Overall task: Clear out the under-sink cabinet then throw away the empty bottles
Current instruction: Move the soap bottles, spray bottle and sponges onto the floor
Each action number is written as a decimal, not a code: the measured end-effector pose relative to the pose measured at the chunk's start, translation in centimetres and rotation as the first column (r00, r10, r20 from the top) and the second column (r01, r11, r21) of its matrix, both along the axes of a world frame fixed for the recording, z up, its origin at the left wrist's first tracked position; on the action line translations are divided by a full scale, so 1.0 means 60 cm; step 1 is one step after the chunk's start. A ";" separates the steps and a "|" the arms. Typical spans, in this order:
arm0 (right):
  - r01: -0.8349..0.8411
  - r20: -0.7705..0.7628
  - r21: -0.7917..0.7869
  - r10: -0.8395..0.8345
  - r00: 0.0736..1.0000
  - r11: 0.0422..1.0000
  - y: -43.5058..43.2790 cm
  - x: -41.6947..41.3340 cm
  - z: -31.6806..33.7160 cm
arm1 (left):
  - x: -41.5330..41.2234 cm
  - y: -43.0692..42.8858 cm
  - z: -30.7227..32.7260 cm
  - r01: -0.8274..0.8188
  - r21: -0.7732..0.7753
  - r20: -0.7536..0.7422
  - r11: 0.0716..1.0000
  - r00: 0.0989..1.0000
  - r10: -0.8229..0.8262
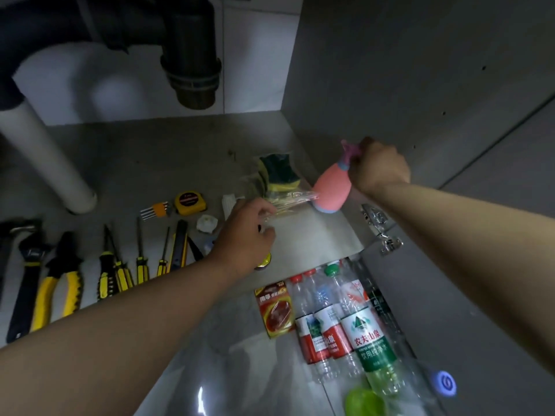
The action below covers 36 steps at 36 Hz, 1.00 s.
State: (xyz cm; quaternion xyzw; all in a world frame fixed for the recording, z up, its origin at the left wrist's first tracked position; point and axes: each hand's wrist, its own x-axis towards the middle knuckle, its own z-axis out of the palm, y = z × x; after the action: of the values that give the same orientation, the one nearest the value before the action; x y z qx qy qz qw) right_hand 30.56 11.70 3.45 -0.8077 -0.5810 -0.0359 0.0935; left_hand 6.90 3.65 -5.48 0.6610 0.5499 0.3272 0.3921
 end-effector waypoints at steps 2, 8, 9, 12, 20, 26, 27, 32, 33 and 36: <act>-0.047 0.033 0.084 0.044 0.998 0.995 -0.022 -0.005 0.018 | 0.011 -0.004 0.007 0.011 -0.011 0.043 1.000 0.999 -0.011; -0.287 -0.188 0.171 0.317 0.929 0.942 -0.089 -0.040 0.087 | 0.036 -0.030 0.037 0.109 -0.066 0.146 0.992 0.984 -0.098; -0.328 -0.272 0.179 0.367 0.890 0.928 -0.101 -0.051 0.096 | 0.035 -0.036 0.042 0.138 -0.083 0.158 0.987 0.980 -0.124; -0.401 -0.502 0.204 0.447 0.740 0.893 -0.132 -0.084 0.103 | 0.024 -0.059 0.051 0.190 -0.133 0.253 0.973 0.955 -0.152; -0.464 -0.941 -0.060 0.105 0.321 0.884 -0.258 -0.103 0.015 | -0.031 -0.139 0.037 0.258 -0.339 0.212 0.905 0.958 -0.194; -0.385 -0.972 -0.129 -0.039 0.234 0.914 -0.403 -0.106 -0.110 | -0.016 -0.215 0.016 0.441 -0.393 0.157 0.807 0.897 -0.414; -0.349 -0.968 -0.124 -0.035 0.250 0.929 -0.423 -0.105 -0.126 | -0.013 -0.228 0.011 0.472 -0.395 0.179 0.788 0.881 -0.438; -0.261 -0.884 -0.026 0.100 0.456 0.965 -0.491 -0.098 -0.196 | -0.010 -0.259 -0.012 0.557 -0.424 0.002 0.714 0.789 -0.614; -0.237 -0.859 -0.016 0.107 0.501 0.971 -0.498 -0.098 -0.212 | -0.011 -0.259 -0.014 0.575 -0.441 -0.003 0.689 0.766 -0.642; -0.221 -0.792 -0.077 0.075 0.606 0.972 -0.504 -0.103 -0.263 | -0.024 -0.246 -0.020 0.550 -0.458 -0.185 0.698 0.710 -0.680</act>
State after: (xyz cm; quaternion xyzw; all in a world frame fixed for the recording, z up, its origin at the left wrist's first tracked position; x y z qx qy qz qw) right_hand 24.36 -18.52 -12.32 -0.6958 -0.5476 0.3767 0.2722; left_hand 5.48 -11.09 -6.65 0.7677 0.4026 -0.0547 0.4955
